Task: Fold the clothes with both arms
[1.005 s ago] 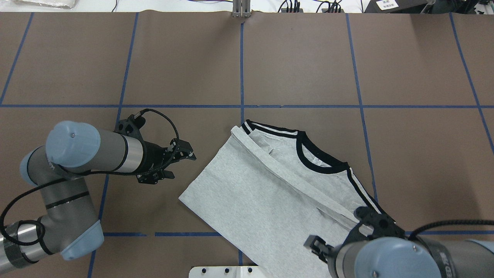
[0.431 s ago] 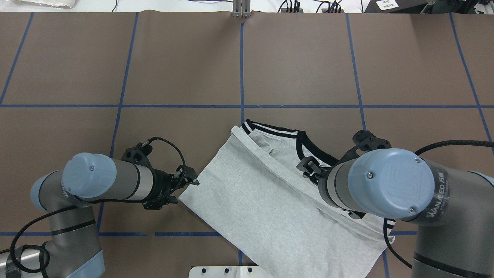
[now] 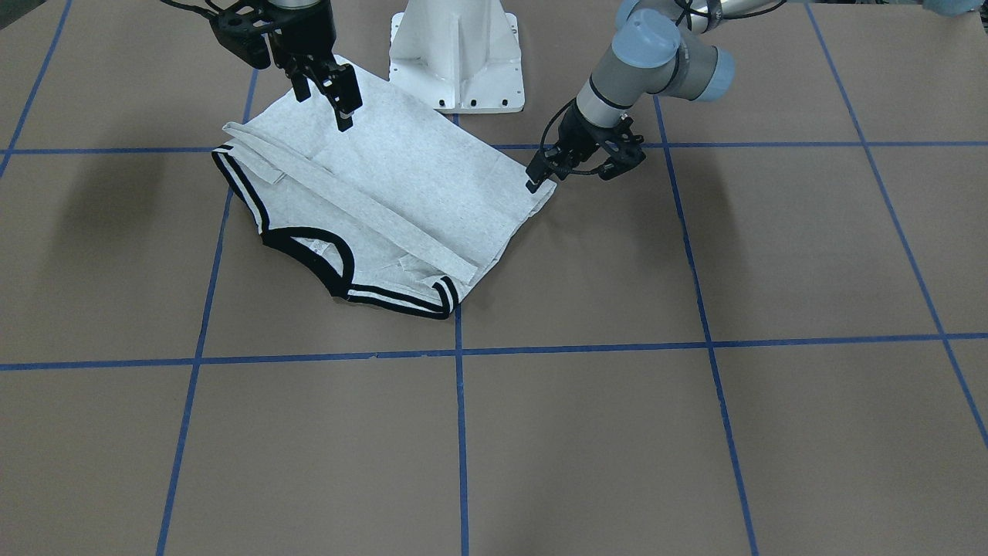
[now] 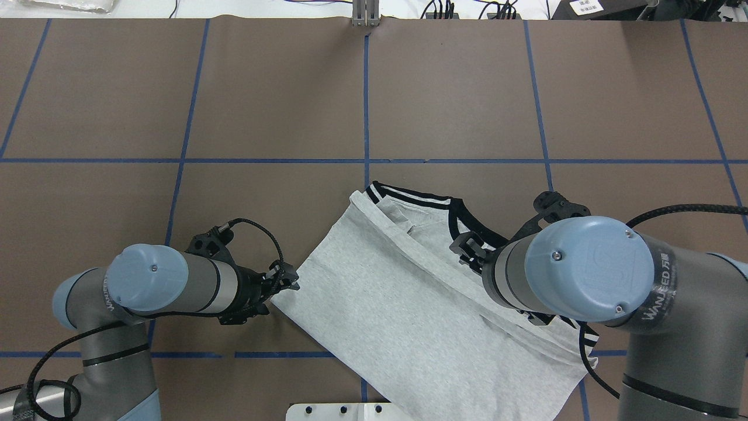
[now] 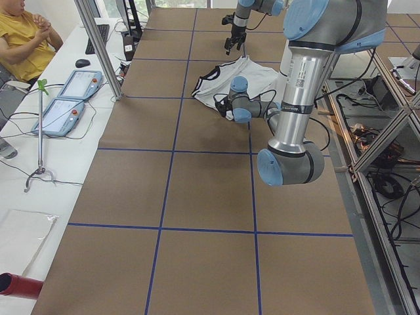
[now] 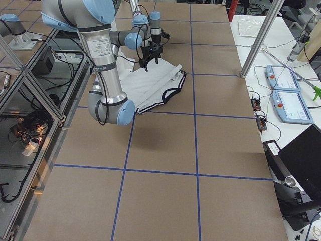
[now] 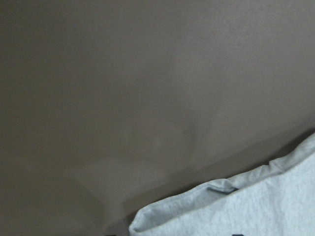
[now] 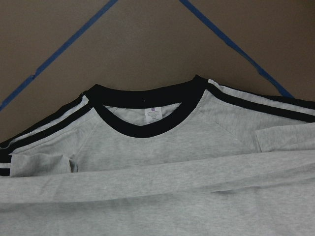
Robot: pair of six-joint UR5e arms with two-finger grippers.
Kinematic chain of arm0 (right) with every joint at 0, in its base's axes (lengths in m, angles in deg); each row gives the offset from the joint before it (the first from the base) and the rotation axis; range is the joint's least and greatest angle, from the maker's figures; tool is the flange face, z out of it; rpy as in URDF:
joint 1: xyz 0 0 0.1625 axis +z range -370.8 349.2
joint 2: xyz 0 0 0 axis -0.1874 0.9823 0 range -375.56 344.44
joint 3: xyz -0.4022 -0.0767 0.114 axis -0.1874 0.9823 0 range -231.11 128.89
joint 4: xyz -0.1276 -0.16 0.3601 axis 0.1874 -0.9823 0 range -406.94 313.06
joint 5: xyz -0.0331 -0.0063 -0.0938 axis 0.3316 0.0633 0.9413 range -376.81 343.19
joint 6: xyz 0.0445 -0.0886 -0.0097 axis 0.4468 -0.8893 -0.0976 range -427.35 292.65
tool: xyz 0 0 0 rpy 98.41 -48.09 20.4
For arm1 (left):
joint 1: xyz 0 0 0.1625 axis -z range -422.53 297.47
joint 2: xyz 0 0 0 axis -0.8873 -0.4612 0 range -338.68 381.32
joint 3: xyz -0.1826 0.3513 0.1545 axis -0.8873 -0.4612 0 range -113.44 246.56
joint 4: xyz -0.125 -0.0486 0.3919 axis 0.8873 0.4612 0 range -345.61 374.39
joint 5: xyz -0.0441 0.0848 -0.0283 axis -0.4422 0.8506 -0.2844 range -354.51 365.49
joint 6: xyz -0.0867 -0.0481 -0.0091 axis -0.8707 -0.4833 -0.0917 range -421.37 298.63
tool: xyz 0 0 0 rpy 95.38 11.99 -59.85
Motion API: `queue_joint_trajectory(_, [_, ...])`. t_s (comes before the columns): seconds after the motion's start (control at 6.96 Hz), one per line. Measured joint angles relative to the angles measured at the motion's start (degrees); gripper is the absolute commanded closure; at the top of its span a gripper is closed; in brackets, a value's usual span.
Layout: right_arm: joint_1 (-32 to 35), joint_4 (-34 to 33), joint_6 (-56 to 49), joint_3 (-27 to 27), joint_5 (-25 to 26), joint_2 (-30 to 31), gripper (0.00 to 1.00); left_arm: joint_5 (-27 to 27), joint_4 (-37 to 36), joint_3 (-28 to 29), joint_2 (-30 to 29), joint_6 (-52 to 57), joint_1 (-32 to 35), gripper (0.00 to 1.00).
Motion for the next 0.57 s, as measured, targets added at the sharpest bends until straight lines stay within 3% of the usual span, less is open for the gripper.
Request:
queue_joint_trajectory(0.14, [0.0,0.0,0.0,0.0,-0.2,0.0,0.00,0.1,-0.3,0.0,0.0,0.0,0.0,1.00])
queue_joint_trajectory(0.57, [0.2,0.0,0.0,0.2,-0.3,0.0,0.00,0.2,-0.7,-0.1,0.1,2.4,1.1,1.00])
